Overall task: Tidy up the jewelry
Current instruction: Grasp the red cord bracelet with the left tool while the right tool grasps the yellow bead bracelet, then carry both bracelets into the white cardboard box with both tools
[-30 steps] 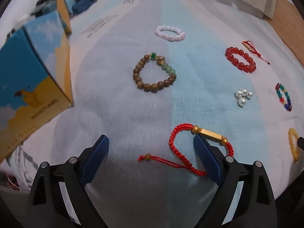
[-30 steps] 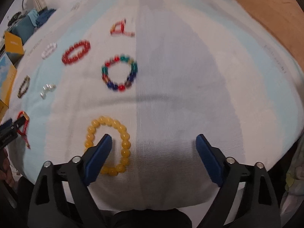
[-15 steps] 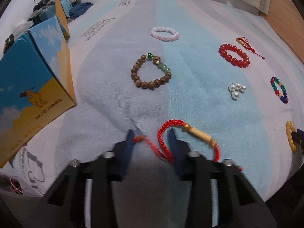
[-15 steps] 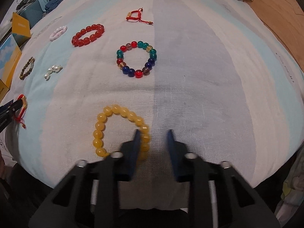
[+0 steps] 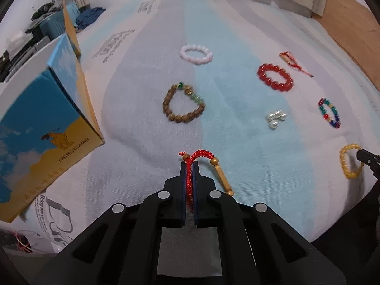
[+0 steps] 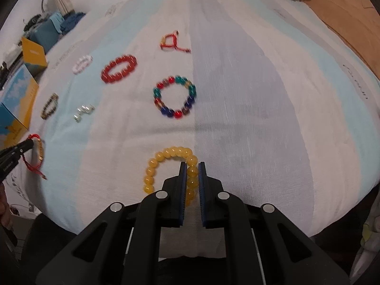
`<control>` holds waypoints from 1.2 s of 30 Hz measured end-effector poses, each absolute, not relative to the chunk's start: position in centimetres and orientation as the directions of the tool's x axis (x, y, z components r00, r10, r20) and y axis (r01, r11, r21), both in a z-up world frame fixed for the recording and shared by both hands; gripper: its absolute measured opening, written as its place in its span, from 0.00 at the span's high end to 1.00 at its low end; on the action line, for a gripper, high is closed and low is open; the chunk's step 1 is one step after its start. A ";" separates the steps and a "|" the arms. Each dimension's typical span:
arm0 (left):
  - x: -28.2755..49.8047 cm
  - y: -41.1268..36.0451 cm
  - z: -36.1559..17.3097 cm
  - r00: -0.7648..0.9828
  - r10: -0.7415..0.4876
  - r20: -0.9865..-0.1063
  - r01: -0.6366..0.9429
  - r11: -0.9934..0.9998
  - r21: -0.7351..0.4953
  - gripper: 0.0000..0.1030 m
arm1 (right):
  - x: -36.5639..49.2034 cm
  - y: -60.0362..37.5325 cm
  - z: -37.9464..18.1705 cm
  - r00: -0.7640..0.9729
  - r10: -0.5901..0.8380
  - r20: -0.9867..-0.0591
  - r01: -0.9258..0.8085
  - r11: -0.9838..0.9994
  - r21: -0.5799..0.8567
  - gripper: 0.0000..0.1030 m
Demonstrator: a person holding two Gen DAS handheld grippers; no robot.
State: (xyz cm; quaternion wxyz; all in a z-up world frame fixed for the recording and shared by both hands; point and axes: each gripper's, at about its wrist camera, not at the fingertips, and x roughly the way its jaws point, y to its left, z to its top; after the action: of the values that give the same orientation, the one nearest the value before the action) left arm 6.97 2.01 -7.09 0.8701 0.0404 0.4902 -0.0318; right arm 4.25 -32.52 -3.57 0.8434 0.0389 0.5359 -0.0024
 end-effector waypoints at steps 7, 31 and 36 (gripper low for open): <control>7.1 0.8 -4.4 0.540 -0.056 -0.840 0.119 0.993 0.010 0.98 | 4.4 -31.3 -0.7 0.483 0.074 -0.872 0.022 0.995 0.097 0.92; 8.3 12.8 8.6 0.654 0.008 -0.756 -0.028 1.000 -0.013 0.98 | 10.8 -12.8 12.5 0.609 0.245 -0.754 -0.244 0.963 0.115 0.92; 8.1 18.7 10.7 0.659 0.085 -0.747 -0.118 0.993 0.009 0.98 | 11.8 -5.5 14.9 0.606 0.316 -0.730 -0.350 0.930 0.112 0.92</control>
State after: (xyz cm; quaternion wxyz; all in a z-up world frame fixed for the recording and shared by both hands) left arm 8.10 18.67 10.68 0.9105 -0.0202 0.4092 0.0556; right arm 11.81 -5.50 14.91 0.8958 -0.0211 0.4032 0.1857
